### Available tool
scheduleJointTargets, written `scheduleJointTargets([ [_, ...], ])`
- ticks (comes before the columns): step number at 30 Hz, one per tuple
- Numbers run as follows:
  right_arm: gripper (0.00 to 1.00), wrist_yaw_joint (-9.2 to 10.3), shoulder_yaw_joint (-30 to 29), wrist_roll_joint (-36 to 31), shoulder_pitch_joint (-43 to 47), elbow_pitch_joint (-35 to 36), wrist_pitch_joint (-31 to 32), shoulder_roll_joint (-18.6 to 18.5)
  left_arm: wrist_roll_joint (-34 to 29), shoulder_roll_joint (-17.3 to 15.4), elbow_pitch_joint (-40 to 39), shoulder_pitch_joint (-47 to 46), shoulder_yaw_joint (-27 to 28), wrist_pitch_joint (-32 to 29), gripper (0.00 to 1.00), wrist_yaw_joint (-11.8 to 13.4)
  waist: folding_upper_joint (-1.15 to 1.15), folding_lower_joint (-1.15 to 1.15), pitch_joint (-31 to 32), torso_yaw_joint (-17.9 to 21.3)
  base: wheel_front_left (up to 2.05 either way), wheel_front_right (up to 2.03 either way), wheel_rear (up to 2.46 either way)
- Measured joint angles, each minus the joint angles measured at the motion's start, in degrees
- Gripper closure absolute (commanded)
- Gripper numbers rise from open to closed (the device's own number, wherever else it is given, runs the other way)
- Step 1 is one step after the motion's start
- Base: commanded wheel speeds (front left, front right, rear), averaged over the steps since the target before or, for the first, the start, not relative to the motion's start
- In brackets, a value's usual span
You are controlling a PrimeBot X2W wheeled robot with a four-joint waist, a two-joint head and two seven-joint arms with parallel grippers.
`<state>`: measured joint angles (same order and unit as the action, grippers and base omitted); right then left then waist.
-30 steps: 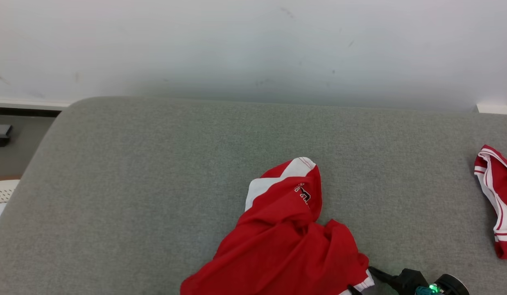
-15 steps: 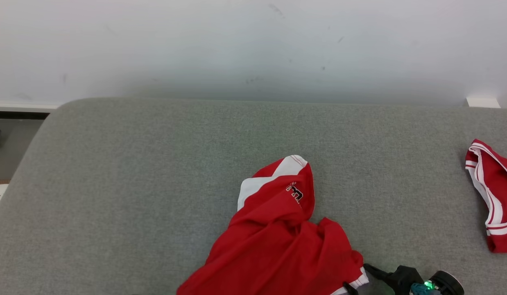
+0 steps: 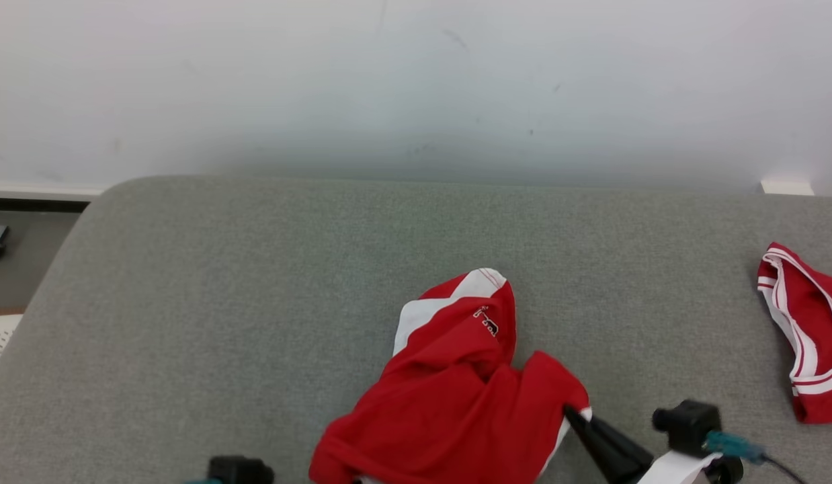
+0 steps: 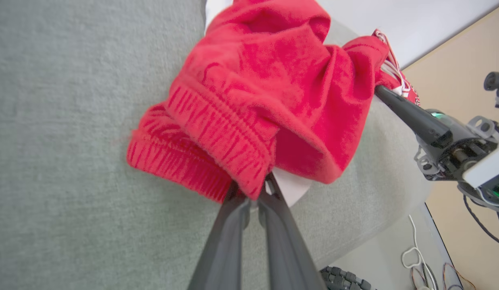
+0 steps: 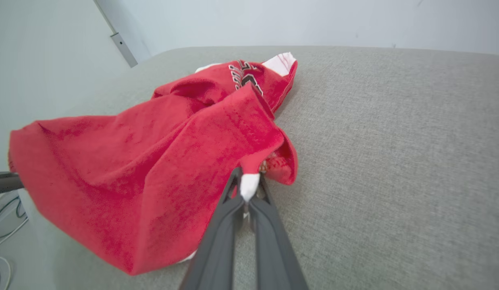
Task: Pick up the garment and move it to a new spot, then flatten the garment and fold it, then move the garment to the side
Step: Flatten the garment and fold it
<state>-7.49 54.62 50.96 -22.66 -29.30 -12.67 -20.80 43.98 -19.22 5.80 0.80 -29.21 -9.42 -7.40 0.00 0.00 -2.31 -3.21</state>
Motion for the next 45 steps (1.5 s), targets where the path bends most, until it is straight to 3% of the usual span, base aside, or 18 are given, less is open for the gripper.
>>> scheduleJointTargets([
  [3,1.00,0.00,-3.22,6.82,0.53,6.44,-0.99,-1.55,2.44,-1.81,-2.77,-0.60,2.08,0.91,1.00,0.02,0.00,0.00,1.06,0.45,0.00,0.00,0.00],
  [10,1.00,0.00,-8.21,16.83,1.80,21.21,-1.04,-9.74,8.55,-2.34,-12.56,-2.24,4.98,0.88,1.00,0.02,0.00,0.00,3.55,2.22,0.00,0.00,0.00],
  [17,1.00,0.00,-14.25,22.60,3.54,33.75,-1.10,-17.16,15.57,-2.45,-22.13,-5.06,5.50,-2.01,1.00,0.02,0.00,0.00,5.53,4.03,0.00,0.00,0.00],
  [22,1.00,0.01,-21.91,24.83,5.17,41.95,-1.78,-21.75,21.76,-2.79,-27.65,-9.04,7.33,-5.12,1.00,0.10,0.00,0.00,6.82,5.22,0.00,0.00,0.00],
  [29,1.00,0.01,-36.96,28.83,9.98,54.14,-2.30,-23.70,29.64,-3.08,-33.49,-14.91,10.66,-9.69,1.00,2.94,0.00,0.00,7.74,7.50,0.00,0.00,0.00],
  [32,1.00,0.01,-40.73,31.61,12.84,58.22,-2.30,-23.91,32.19,-3.48,-34.83,-15.45,11.01,-11.45,1.00,4.03,0.00,-0.01,7.47,8.47,0.00,0.00,0.00],
  [38,1.00,0.01,-44.75,33.25,16.43,58.55,-1.23,-25.58,32.66,-5.00,-33.00,-15.72,12.40,-12.35,1.00,5.47,0.00,0.00,5.28,9.95,0.00,0.00,0.00],
  [41,1.00,-0.04,-43.85,32.72,15.23,54.46,1.22,-25.42,31.44,-5.19,-29.26,-18.30,12.26,-12.77,1.00,5.94,0.00,0.00,3.59,10.34,0.00,0.00,0.00],
  [45,1.00,-0.08,-41.76,31.37,6.94,46.07,4.75,-21.64,26.72,-4.70,-22.03,-25.75,10.53,-13.16,1.00,6.39,0.00,0.00,0.64,10.51,0.00,0.00,0.00],
])
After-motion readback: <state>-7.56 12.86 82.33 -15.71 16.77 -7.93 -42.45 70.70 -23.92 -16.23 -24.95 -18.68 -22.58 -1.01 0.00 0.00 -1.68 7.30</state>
